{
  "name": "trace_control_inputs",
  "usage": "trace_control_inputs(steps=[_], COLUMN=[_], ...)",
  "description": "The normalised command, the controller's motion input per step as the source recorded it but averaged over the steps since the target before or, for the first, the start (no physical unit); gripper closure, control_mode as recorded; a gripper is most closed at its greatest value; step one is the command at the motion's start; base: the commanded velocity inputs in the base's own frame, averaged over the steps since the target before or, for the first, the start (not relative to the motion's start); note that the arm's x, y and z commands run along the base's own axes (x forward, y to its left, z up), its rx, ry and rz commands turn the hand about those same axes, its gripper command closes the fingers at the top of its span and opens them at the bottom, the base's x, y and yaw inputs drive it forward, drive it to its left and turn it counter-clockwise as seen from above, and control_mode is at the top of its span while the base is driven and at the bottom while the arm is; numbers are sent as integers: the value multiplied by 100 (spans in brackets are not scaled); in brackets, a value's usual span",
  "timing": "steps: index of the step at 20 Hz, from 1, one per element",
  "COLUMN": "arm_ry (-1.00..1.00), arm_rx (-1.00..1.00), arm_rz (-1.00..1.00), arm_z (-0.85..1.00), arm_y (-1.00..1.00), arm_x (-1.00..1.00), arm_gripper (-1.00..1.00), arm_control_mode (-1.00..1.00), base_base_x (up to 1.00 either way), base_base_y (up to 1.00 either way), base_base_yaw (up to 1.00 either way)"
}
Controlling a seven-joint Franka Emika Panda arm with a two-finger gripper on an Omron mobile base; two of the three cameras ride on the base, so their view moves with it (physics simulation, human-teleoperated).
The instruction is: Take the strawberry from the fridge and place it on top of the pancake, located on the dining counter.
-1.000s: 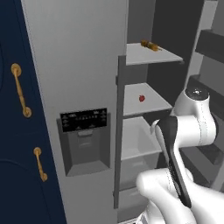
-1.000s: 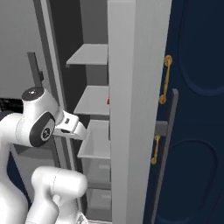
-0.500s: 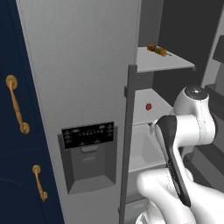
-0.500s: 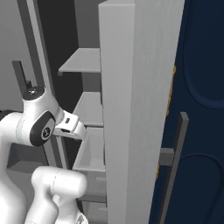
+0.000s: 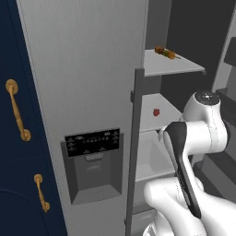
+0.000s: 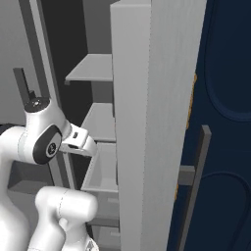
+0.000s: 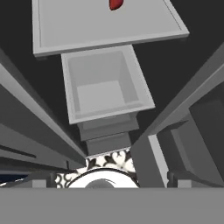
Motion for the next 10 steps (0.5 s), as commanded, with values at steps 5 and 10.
trace_control_inputs(steps=[5, 10], arm_ry=[-26, -24], arm_rx=[7, 15], arm_rz=[-11, 0], arm_z=[-1, -2], arm_y=[-9, -29], arm_x=[38, 78], arm_gripper=[-100, -100], arm_control_mode=[-100, -100], base_base_x=[0, 0], base_base_y=[0, 0], base_base_yaw=[0, 0])
